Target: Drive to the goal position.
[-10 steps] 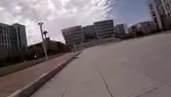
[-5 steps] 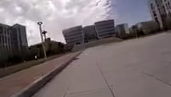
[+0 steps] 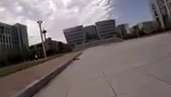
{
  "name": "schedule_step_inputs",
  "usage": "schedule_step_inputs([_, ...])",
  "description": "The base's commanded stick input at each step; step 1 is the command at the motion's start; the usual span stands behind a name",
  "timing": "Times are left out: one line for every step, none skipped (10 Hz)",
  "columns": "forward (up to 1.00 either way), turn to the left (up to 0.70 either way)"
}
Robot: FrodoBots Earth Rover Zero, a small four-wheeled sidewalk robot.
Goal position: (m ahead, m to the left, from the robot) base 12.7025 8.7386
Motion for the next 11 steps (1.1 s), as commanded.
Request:
schedule_step_inputs([0.7, 0.0])
schedule_step_inputs([0.7, 0.0])
schedule_step_inputs([0.7, -0.01])
schedule_step_inputs([0.7, -0.14])
schedule_step_inputs([0.7, -0.14])
schedule_step_inputs([0.7, -0.14])
schedule_step_inputs([0.7, -0.12])
schedule_step_inputs([0.7, 0.0])
schedule_step_inputs([0.7, 0.0])
schedule_step_inputs([0.7, 0.0])
schedule_step_inputs([0.7, 0.0])
